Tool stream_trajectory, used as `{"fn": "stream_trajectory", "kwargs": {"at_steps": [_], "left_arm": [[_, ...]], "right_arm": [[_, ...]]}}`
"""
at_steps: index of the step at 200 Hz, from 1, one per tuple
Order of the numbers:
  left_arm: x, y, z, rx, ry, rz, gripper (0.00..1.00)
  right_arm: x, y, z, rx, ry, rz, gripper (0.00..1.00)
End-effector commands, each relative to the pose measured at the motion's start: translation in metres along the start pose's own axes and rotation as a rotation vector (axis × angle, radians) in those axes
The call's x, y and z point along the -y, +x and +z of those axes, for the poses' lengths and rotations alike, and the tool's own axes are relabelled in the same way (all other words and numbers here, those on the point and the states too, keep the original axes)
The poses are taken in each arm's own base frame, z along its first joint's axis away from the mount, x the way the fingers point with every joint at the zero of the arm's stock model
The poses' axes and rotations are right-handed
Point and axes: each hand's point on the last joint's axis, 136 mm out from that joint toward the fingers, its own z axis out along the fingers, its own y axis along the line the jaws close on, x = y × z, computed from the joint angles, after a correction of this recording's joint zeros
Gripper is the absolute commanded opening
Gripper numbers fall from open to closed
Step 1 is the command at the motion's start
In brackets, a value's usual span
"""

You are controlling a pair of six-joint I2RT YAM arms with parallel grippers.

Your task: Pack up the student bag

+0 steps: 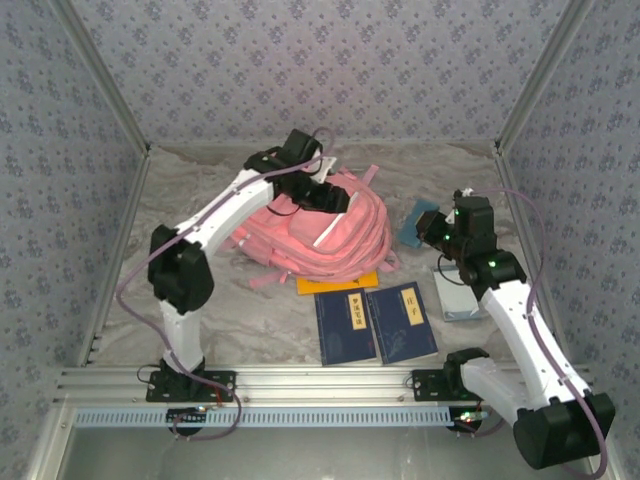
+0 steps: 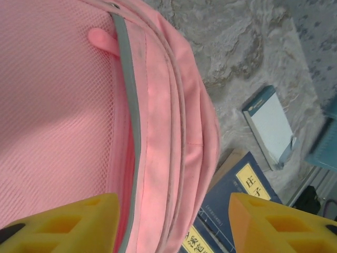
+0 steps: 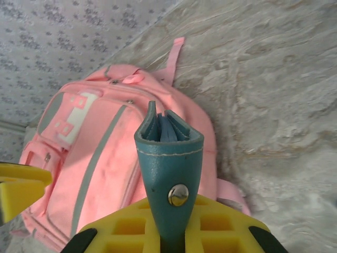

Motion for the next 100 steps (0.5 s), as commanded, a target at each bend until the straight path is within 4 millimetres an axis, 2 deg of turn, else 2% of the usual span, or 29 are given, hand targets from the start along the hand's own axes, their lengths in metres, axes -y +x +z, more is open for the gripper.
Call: {"fn": "stream_trajectory", "kwargs": {"at_steps": [1, 27, 41, 70, 100], "left_arm": [[-0.008, 0.008, 0.008, -0.088, -0.017, 0.015, 0.54], [-0.010, 0.010, 0.028, -0.124, 0.001, 0.003, 0.53], [-0.004, 0.011, 0.034, -0.134, 0.038, 0.001, 0.51], [0.011, 0.015, 0.041, -0.145, 0.072, 0.026, 0.43], [0.016, 0.020, 0.044, -0.157, 0.070, 0.043, 0.33]], "right_arm": [[0.019, 0.002, -0.006, 0.005, 0.048, -0.010, 0.00], [0.021, 0.002, -0.008, 0.014, 0.031, 0.002, 0.00], [0.020, 0.002, -0.007, 0.015, 0.026, 0.003, 0.00], [0.019, 0.004, -0.002, -0.002, 0.014, 0.008, 0.00], [0.018, 0.009, 0.005, -0.028, -0.009, 0.030, 0.00]]}}
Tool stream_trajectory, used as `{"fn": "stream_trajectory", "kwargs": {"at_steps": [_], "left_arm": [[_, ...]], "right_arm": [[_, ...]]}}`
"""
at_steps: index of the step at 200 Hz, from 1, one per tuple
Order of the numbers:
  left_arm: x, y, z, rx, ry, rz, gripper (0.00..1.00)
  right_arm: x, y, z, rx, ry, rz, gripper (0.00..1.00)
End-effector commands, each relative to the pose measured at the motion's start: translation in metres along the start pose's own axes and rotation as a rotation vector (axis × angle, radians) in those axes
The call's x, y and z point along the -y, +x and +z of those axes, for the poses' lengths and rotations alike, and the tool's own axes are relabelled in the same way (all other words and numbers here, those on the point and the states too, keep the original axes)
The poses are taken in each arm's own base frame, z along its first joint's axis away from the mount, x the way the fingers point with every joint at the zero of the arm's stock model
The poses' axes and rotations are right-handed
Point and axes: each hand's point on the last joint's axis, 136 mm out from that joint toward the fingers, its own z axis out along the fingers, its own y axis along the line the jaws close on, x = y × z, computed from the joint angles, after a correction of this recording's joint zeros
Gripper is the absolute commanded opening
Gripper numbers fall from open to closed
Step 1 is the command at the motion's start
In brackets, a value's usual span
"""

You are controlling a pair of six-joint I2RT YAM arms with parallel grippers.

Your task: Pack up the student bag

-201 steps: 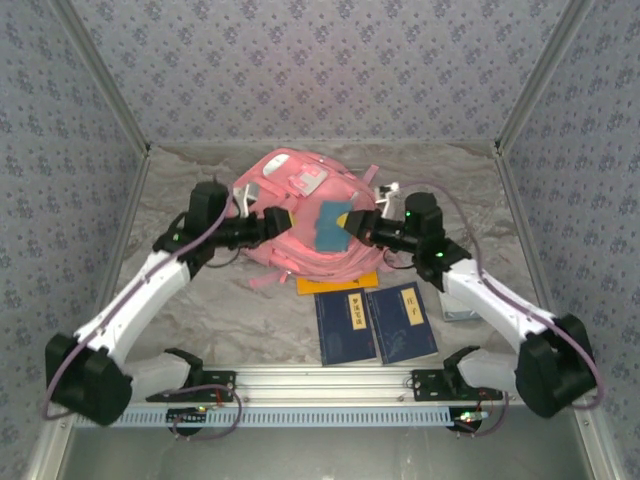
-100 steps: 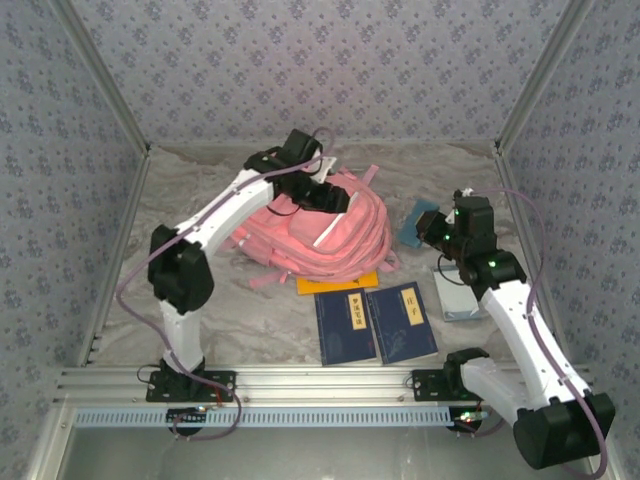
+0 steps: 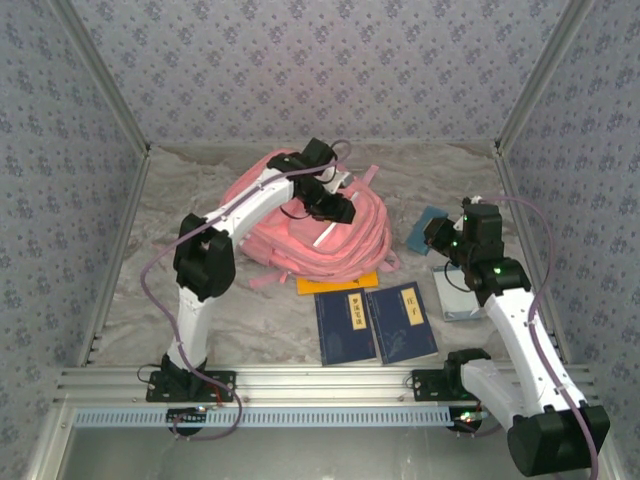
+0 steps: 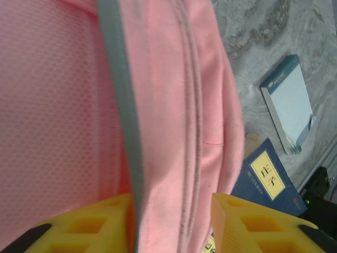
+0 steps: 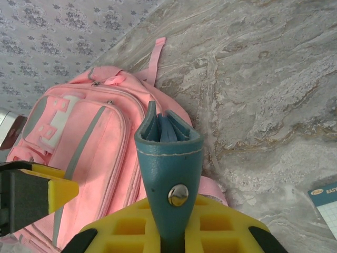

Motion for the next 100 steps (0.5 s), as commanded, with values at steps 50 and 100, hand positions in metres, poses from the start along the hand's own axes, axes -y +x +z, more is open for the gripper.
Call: {"fn": "stream_trajectory", "kwargs": {"at_steps": [50, 100], "left_arm": [[0.011, 0.005, 0.010, -0.030, -0.011, 0.061, 0.25], [-0.015, 0.001, 0.022, -0.046, -0.137, 0.044, 0.28]], "right_arm": [[0.004, 0.013, 0.015, -0.062, -0.054, 0.073, 0.00], [0.002, 0.018, 0.016, -0.081, -0.079, 0.100, 0.00]]}}
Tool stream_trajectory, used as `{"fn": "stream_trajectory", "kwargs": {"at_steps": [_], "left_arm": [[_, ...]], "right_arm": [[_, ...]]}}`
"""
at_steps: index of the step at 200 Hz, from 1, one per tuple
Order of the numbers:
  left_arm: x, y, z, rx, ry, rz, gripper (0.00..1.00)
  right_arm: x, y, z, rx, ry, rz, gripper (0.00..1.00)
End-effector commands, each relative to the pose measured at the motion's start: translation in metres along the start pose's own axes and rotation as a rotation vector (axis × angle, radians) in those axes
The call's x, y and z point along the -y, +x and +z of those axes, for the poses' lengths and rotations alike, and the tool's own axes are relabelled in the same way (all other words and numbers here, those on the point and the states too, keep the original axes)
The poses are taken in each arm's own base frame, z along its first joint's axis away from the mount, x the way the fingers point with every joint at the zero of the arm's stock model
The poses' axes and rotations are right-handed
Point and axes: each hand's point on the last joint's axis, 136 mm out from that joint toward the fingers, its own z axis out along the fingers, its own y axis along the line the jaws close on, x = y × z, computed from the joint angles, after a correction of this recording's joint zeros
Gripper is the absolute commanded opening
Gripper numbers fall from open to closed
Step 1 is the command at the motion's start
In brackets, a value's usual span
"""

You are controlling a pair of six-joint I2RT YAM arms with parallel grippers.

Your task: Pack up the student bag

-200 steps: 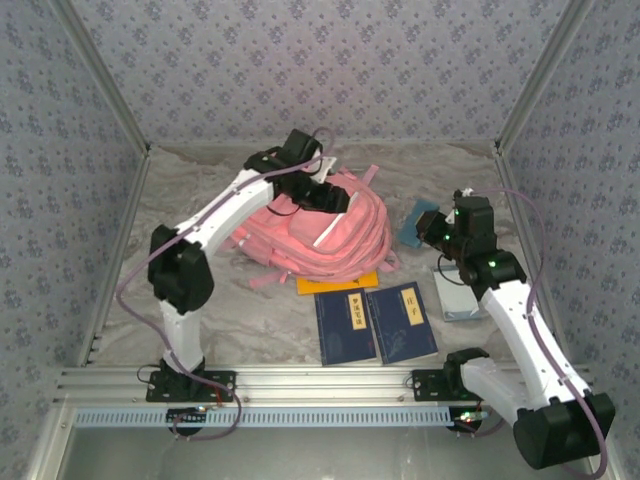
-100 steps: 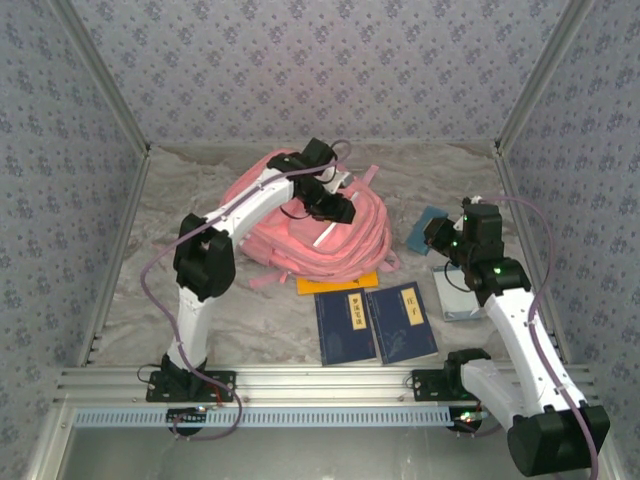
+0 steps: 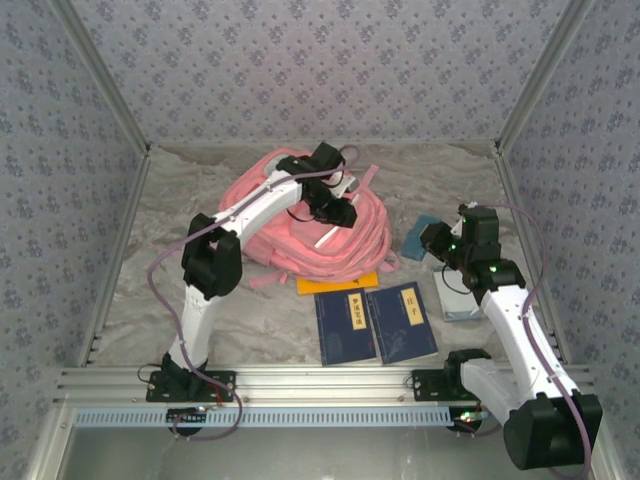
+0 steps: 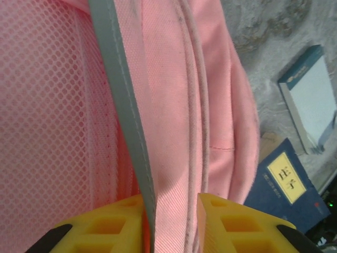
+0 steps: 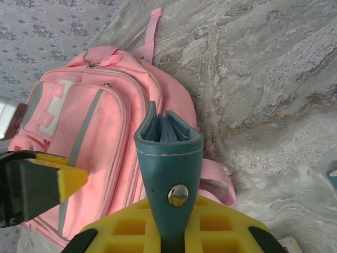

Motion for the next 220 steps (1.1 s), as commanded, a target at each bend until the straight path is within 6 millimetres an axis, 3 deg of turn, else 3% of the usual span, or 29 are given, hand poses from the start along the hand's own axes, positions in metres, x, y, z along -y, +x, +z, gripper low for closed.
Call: {"fn": "stream_trajectory", "kwargs": {"at_steps": [1, 22, 46, 85, 108, 122, 138, 160, 194, 220], "left_arm": [[-0.007, -0.001, 0.004, -0.019, -0.065, 0.013, 0.28], [-0.015, -0.003, 0.003, -0.014, -0.136, 0.022, 0.23], [-0.022, -0.007, -0.002, 0.012, -0.238, 0.065, 0.00], [-0.009, -0.004, -0.020, 0.046, -0.320, 0.253, 0.00], [0.016, -0.003, -0.040, 0.057, -0.174, 0.225, 0.00], [0.021, -0.010, -0.060, 0.103, -0.163, 0.165, 0.00], [0.043, -0.012, -0.087, 0.149, -0.068, 0.227, 0.00], [0.055, -0.021, -0.138, 0.252, -0.010, 0.256, 0.00], [0.042, -0.034, -0.212, 0.426, 0.110, 0.191, 0.00], [0.038, -0.037, -0.248, 0.495, 0.303, 0.155, 0.00]], "right_arm": [[-0.008, -0.002, -0.001, 0.000, -0.044, 0.023, 0.00], [-0.009, -0.001, 0.000, -0.003, -0.052, 0.034, 0.00], [-0.010, -0.001, -0.001, -0.001, -0.059, 0.038, 0.00], [-0.009, -0.011, -0.006, 0.050, -0.041, 0.030, 0.00], [-0.012, -0.019, -0.015, 0.101, -0.014, 0.019, 0.00], [-0.008, -0.023, -0.020, 0.131, 0.042, 0.008, 0.00], [-0.010, -0.027, -0.028, 0.146, 0.059, -0.014, 0.00], [-0.014, -0.031, -0.036, 0.184, 0.042, -0.036, 0.00], [-0.022, -0.030, -0.030, 0.168, -0.012, -0.020, 0.00], [-0.056, -0.014, -0.010, 0.049, -0.185, -0.047, 0.00]]}}
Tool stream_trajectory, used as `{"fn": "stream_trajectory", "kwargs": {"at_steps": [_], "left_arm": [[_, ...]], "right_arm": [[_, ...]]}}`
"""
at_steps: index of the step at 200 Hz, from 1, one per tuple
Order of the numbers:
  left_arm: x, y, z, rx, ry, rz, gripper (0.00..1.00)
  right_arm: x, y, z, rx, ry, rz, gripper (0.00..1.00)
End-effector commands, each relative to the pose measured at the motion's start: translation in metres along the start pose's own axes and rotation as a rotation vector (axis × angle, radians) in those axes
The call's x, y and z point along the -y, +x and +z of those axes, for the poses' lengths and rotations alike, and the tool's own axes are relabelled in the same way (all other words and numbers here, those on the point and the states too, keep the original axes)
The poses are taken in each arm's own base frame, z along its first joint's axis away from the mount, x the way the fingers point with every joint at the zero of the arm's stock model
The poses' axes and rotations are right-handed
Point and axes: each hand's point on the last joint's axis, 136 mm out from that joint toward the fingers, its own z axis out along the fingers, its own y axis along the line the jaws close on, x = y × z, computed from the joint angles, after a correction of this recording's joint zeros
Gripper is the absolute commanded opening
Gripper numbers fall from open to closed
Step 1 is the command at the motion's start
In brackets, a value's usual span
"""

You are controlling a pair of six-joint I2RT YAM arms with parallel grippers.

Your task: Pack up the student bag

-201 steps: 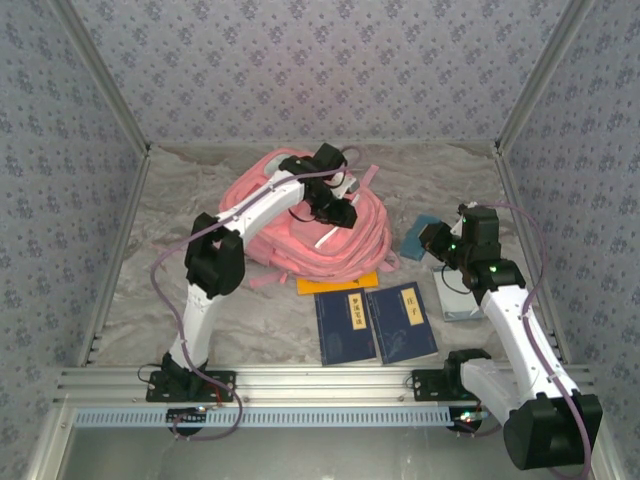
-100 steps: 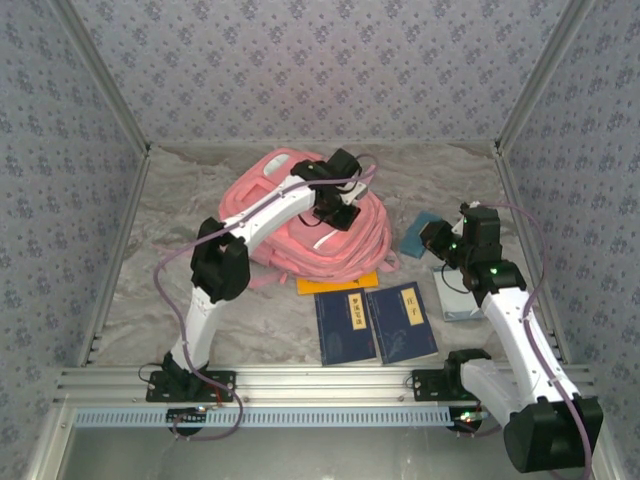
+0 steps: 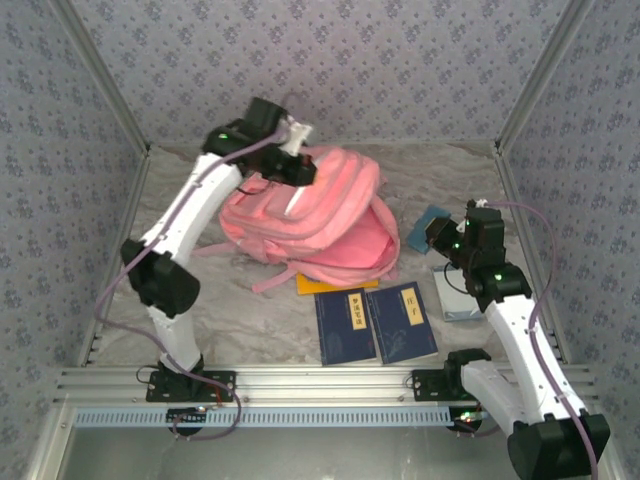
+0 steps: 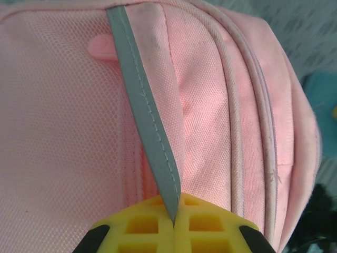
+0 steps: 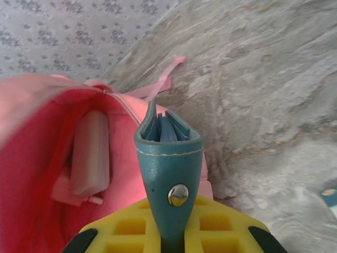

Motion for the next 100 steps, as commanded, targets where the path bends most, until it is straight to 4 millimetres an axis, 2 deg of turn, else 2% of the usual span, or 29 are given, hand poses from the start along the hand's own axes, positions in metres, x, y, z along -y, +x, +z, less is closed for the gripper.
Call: {"fn": "stream_trajectory", "kwargs": {"at_steps": [1, 26, 52, 72, 100], "left_arm": [[0.037, -0.032, -0.051, 0.156, 0.282, 0.020, 0.00], [0.037, -0.033, -0.065, 0.166, 0.358, 0.026, 0.00], [0.043, -0.032, -0.071, 0.163, 0.403, 0.047, 0.00], [0.048, -0.031, -0.074, 0.166, 0.431, 0.057, 0.00], [0.056, -0.031, -0.080, 0.173, 0.473, 0.067, 0.00]], "right_arm": [[-0.042, 0.007, 0.010, -0.074, -0.188, -0.021, 0.00], [-0.082, 0.030, 0.023, -0.169, -0.336, -0.066, 0.00], [-0.124, 0.055, 0.029, -0.229, -0.412, -0.179, 0.00], [-0.144, 0.065, 0.040, -0.245, -0.415, -0.204, 0.00], [-0.165, 0.077, 0.066, -0.291, -0.471, -0.099, 0.00]]}}
